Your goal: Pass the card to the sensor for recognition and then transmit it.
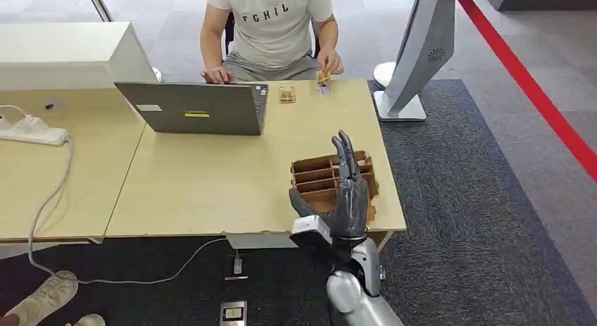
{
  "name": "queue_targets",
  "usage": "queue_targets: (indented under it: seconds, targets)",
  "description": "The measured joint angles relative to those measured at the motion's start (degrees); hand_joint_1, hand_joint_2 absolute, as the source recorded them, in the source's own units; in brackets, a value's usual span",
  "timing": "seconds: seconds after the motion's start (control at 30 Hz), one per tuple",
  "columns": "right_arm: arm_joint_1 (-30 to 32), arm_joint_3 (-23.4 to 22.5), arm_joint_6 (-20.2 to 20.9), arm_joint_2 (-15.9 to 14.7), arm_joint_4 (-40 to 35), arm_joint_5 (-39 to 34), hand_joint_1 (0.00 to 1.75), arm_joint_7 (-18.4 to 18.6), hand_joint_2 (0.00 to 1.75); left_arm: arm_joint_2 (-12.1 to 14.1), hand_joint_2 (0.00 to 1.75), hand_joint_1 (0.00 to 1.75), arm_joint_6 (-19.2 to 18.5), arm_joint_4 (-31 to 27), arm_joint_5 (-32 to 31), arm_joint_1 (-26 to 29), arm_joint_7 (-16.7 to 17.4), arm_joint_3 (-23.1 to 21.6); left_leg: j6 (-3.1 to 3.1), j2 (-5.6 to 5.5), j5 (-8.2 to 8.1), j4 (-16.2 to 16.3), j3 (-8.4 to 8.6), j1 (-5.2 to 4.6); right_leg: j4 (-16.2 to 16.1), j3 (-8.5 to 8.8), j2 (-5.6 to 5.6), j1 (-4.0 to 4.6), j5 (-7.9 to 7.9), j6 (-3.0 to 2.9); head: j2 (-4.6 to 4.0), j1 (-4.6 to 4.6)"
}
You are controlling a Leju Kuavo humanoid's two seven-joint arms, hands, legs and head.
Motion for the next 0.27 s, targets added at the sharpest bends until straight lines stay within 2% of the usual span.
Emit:
queue_targets:
  seconds: [0.13,0.27]
  targets:
    - [5.6,-0.3,0.0,-0.9,-8.4,-5.4,0.00,-4.4,1.75,-0.3,1.75,0.24,1.3,0.0,-0.3,0.0,0.1,0.0,0.00,0.00,0.00,0.0,0.03,0.01,0.0,0.01,0.00,0.00,0.00,0.00,0.00,0.00]
    - [9.8,-1.0,0.0,-1.3,-14.2,-10.5,0.00,-7.0,1.75,-0.7,1.75,0.23,3.1,0.1,-0.2,0.0,0.6,0.0,0.00,0.00,0.00,0.0,0.03,0.01,0.0,0.01,0.00,0.00,0.00,0.00,0.00,0.00]
